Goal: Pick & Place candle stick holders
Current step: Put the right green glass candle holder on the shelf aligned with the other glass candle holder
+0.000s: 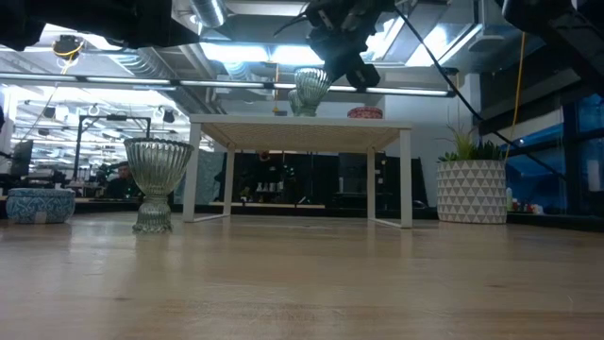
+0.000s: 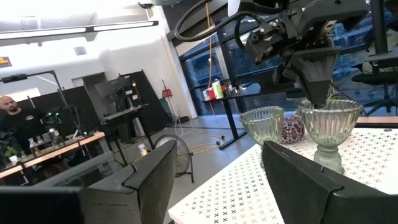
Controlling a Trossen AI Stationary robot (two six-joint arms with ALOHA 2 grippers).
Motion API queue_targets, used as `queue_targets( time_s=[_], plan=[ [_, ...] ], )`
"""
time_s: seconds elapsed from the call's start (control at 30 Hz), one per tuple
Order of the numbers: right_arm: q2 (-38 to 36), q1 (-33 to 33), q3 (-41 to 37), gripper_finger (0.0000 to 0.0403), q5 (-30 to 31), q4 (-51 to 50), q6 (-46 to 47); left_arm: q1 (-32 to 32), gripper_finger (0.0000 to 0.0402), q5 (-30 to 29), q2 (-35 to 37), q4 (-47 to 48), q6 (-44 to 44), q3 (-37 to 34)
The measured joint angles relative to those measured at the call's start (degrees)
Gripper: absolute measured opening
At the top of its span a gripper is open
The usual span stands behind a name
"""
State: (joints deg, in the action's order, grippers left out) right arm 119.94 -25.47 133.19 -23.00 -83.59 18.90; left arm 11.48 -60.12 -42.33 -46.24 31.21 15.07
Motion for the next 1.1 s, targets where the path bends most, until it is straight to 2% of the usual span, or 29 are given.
queue_targets(
  time_s=[0.27, 1.1],
  plan=[
    [0.0, 0.0, 0.0, 0.0030, 0.4, 0.0, 0.0, 0.0, 0.0233, 0.0, 0.0, 0.0, 0.0, 0.0],
    [-0.1, -0.1, 0.0, 0.0081, 1.3, 1.8, -1.4, 0.0, 0.0232, 0.0, 0.0, 0.2, 0.0, 0.0]
  ],
)
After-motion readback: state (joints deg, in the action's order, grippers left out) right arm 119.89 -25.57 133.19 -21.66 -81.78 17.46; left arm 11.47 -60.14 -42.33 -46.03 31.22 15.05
